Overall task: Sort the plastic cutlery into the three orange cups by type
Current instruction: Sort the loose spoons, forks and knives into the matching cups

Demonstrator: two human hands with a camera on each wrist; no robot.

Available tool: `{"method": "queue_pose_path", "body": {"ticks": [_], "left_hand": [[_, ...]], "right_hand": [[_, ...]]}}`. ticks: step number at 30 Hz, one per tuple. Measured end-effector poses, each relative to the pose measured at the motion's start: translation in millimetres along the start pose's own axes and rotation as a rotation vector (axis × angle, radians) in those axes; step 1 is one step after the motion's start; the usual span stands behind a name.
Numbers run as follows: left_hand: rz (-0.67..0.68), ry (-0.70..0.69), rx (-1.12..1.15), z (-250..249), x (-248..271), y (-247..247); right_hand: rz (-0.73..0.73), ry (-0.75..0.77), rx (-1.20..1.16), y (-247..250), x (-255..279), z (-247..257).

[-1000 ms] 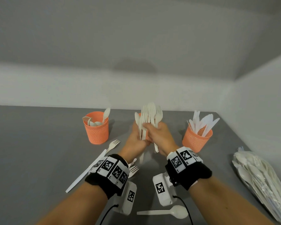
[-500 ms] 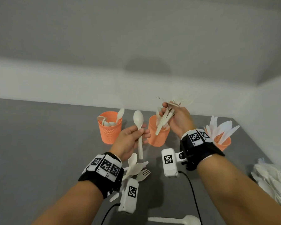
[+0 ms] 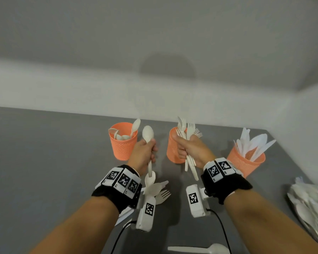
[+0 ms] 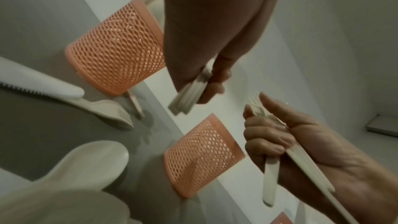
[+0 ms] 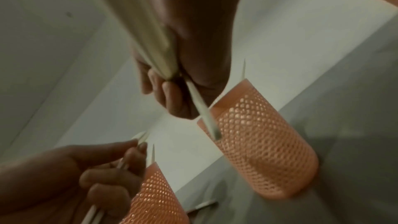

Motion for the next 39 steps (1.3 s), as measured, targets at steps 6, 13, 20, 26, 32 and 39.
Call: {"method": "queue_pose_path", "body": {"ticks": [6, 13, 20, 26, 32, 39], "left_hand": [[0.023, -0.043, 0.179, -8.1, 5.8, 15.2], [0.121, -0.110, 0.117, -7.4, 13.5, 21.9], [0.105, -0.127, 0.138, -14.8, 15.9, 29.0], [0.015, -0.226, 0.119, -36.7, 12.5, 43.5], [-0.024, -0.268, 0.206, -53.7, 12.8, 65.2], [-0.063, -0.309, 0.212, -59.9, 15.3, 97.5]], "right_hand": [[-0.114, 0.209, 0.178, -8.5, -0.9, 44.7], [-0.429, 0.461, 0.136, 18.0, -23.8, 86.2], [-0.357, 0.259, 0.265, 25.0, -39.6, 53.0], [-0.436, 0.865, 0.586, -28.6, -16.3, 105.1], [0.066, 0.145, 1.235, -99.3, -68.0, 12.6], [0.099, 0.035, 1.415, -117.1, -112.1, -46.3]]}}
Point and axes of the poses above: each hand's wrist, its own x-axis away from the middle knuckle, its own y-axis out of the back of the hand, z = x × y, the point moved 5 cm from there along -x, towards the middle knuckle, and after that the axes turned 3 degrees about -x, right-handed, at the moved point
